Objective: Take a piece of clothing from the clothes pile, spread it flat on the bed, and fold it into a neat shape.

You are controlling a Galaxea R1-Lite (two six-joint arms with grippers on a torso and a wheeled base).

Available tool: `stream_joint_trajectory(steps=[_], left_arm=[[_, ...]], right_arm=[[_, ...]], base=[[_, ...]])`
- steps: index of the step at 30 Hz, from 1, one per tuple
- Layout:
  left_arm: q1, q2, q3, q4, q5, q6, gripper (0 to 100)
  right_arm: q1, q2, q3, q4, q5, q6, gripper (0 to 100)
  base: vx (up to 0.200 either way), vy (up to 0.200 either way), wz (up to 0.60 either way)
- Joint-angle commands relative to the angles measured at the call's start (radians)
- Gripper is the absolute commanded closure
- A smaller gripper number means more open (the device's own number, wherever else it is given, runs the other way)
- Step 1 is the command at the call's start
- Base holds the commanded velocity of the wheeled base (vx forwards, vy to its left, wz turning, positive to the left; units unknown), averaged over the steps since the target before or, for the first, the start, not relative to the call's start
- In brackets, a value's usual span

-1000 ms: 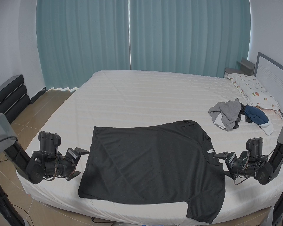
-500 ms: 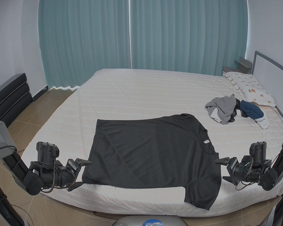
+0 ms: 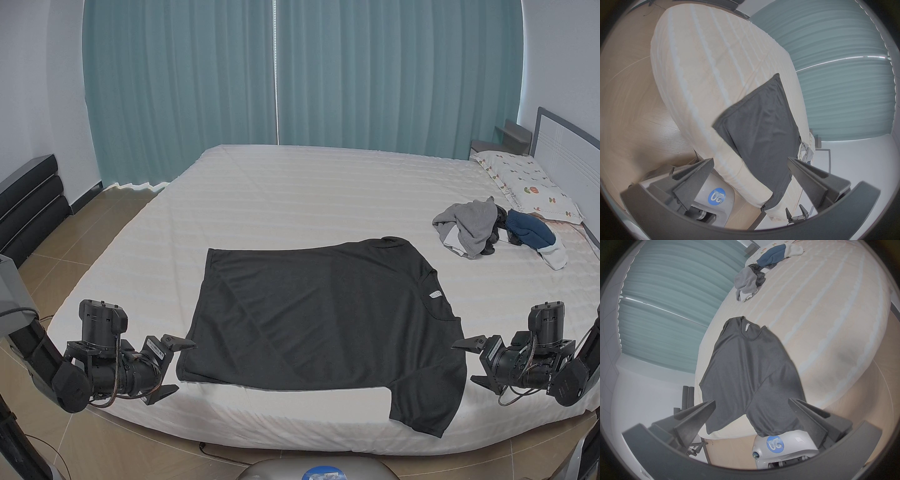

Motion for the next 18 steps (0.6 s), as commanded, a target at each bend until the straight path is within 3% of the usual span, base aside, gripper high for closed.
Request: stream_joint_trajectory(steps=[1,8,11,18], left_arm=[[0.000,0.044,-0.022,0.000,0.009,0.004,0],[0.035,0.093,-0.056,-0.001,0.077,0.021,0],[0.081,0.119,-0.067,0.000,0.130,0.076,0],[0.121,0.162,-0.054,0.002,0.146,0.167,0]], right_arm=[[0.007,0.005,0.000,0.000,0.000,0.000,0],[0.023,0.006,0.002,0.000,-0.006,0.001,0],[0.028,0.006,0.002,0.000,-0.006,0.001,0],[0.028,0.008,0.005,0.000,-0.006,0.001,0]], base=[[0.000,0.000,0.00],[0.000,0.000,0.00],[0.000,0.000,0.00],[0.000,0.000,0.00]])
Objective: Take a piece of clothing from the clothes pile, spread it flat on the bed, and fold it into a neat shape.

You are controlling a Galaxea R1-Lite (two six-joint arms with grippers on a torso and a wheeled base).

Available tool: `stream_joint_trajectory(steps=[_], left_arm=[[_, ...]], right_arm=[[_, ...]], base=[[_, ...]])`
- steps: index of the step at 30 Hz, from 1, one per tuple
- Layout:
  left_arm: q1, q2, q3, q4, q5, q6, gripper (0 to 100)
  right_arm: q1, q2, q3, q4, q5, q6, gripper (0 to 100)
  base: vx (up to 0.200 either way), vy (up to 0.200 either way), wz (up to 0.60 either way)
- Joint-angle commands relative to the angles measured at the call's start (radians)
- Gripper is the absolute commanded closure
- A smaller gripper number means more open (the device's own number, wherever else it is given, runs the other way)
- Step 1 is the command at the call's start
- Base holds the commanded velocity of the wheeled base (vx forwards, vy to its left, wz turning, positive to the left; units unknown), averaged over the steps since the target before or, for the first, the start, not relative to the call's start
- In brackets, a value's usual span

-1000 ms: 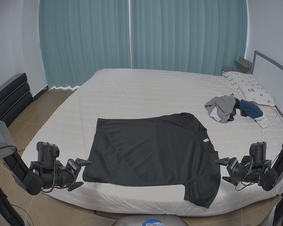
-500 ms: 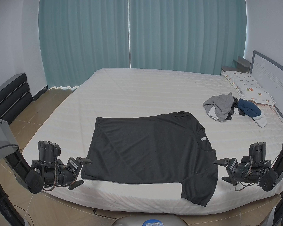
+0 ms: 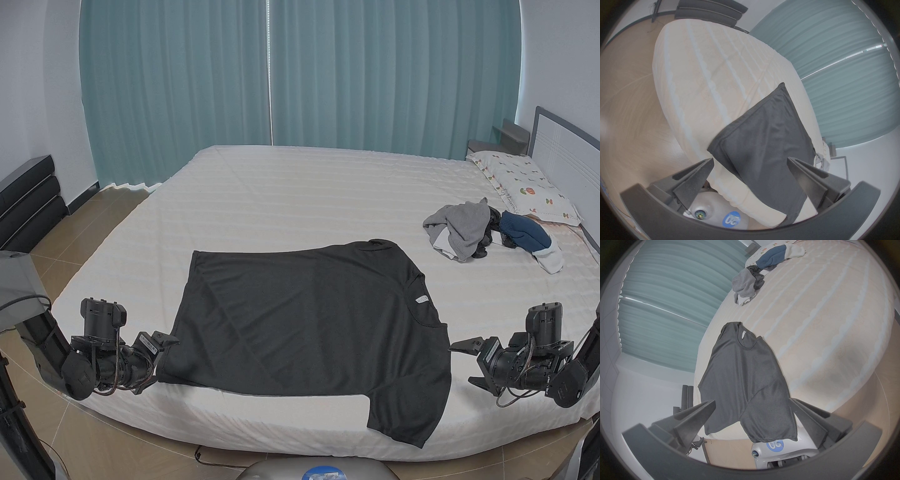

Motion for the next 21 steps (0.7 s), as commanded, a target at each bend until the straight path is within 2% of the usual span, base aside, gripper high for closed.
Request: stream_joint_trajectory(steps=[1,6,15,16,21], left_arm=[[0.023,0.063,0.002,-0.002,0.021,0.012,0],[0.020,0.127,-0.026,-0.025,0.070,0.013,0],[0.004,0.170,-0.035,-0.088,0.076,0.050,0],[0.004,0.170,-0.035,-0.088,0.076,0.050,100],[-0.003,0.192,-0.037,-0.100,0.129,0.058,100]], right_arm=[[0.001,0.006,0.001,0.000,0.000,0.000,0],[0.001,0.012,0.000,0.000,0.000,0.000,0],[0.001,0.012,0.000,0.000,0.000,0.000,0],[0.001,0.012,0.000,0.000,0.000,0.000,0],[-0.001,0.013,0.000,0.000,0.000,0.000,0]], base=[[0.000,0.000,0.00],[0.000,0.000,0.00],[0.000,0.000,0.00],[0.000,0.000,0.00],[0.000,0.000,0.00]])
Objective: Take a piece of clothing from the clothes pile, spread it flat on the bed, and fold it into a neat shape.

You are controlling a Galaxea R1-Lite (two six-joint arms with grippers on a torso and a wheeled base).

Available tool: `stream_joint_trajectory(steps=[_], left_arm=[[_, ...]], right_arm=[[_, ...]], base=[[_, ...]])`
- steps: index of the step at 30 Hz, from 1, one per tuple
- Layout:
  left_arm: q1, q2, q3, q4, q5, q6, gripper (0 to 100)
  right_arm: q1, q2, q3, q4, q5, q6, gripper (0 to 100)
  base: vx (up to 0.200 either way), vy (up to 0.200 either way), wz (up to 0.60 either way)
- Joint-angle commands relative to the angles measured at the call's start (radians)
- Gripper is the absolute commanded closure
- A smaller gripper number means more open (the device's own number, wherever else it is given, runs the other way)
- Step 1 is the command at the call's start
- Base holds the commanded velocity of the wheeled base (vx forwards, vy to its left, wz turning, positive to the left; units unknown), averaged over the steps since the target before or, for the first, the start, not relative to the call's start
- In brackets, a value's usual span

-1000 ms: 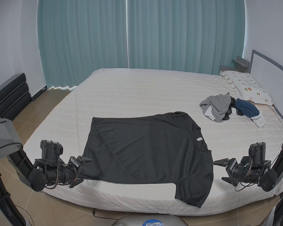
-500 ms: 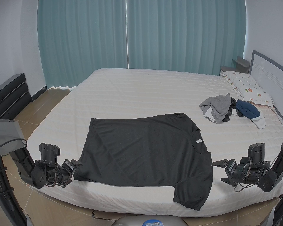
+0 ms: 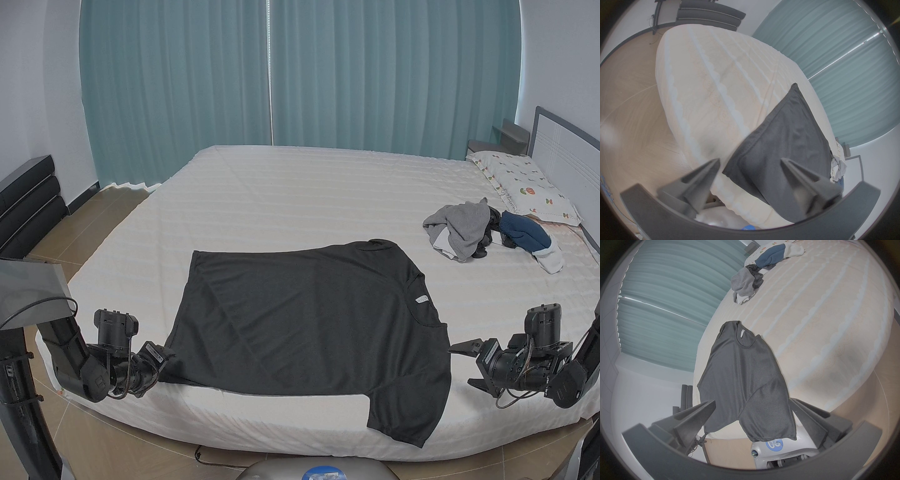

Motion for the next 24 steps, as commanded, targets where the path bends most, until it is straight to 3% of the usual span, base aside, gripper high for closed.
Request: stream_joint_trajectory(steps=[1,11,18,24], left_arm=[[-0.004,0.022,0.002,-0.005,0.014,0.000,100],[-0.003,-0.071,0.080,0.003,0.033,0.080,100],[0.008,-0.104,0.112,0.005,0.033,0.118,100],[0.006,-0.099,0.117,0.006,0.033,0.135,100]], right_arm=[[-0.001,0.008,0.000,-0.001,0.001,-0.002,0],[0.002,0.026,0.001,0.001,-0.001,-0.011,0],[0.016,0.084,0.034,-0.002,-0.004,-0.130,0],[0.024,0.138,0.032,-0.005,-0.003,-0.175,0]], base=[[0.000,0.000,0.00],[0.000,0.000,0.00],[0.000,0.000,0.00],[0.000,0.000,0.00]])
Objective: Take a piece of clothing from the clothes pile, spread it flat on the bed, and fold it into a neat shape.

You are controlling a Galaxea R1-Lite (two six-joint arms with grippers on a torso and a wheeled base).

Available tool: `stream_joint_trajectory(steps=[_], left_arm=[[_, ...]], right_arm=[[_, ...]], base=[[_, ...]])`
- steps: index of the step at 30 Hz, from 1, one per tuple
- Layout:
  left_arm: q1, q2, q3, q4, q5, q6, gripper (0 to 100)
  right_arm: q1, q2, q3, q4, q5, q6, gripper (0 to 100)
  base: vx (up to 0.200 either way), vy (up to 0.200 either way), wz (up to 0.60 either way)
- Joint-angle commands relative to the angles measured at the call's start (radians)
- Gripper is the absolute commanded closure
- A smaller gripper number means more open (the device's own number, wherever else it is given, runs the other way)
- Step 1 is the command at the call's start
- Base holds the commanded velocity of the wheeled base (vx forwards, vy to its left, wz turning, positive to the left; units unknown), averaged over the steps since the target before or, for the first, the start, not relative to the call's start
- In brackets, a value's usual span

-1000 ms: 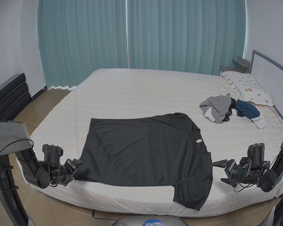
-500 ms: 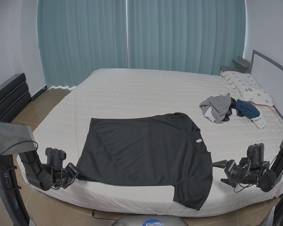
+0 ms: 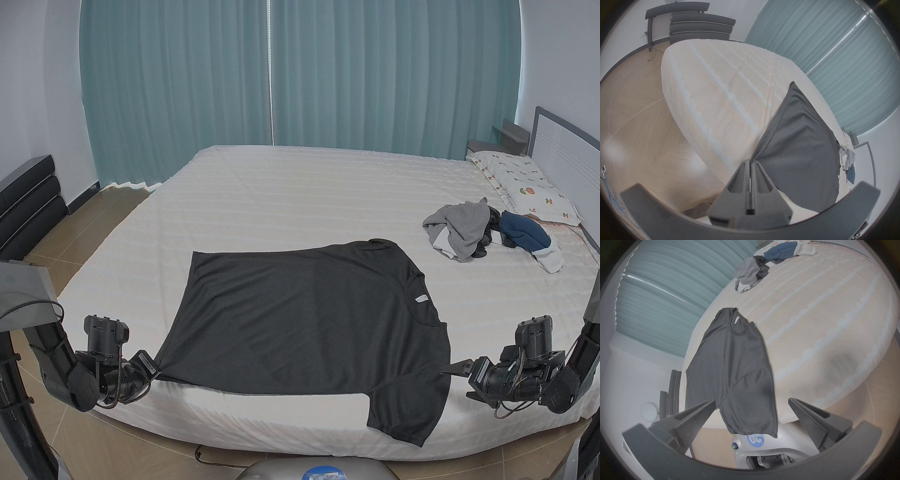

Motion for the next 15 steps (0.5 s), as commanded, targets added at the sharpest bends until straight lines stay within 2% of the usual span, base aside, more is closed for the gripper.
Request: stream_joint_trajectory(steps=[1,5,8,15], left_arm=[[0.001,-0.006,0.006,-0.002,0.000,0.002,100],[0.001,-0.007,0.006,-0.005,0.000,0.000,100],[0.001,-0.009,0.011,-0.008,-0.002,-0.001,100],[0.001,-0.003,0.011,-0.008,-0.003,-0.001,100]], right_arm=[[0.010,0.072,0.001,-0.009,0.003,-0.025,0],[0.041,0.129,0.011,-0.055,0.003,-0.063,0],[0.082,0.207,0.035,-0.212,0.006,-0.085,0],[0.120,0.324,0.086,-0.404,0.003,-0.114,0]], base=[[0.000,0.000,0.00],[0.000,0.000,0.00],[0.000,0.000,0.00],[0.000,0.000,0.00]])
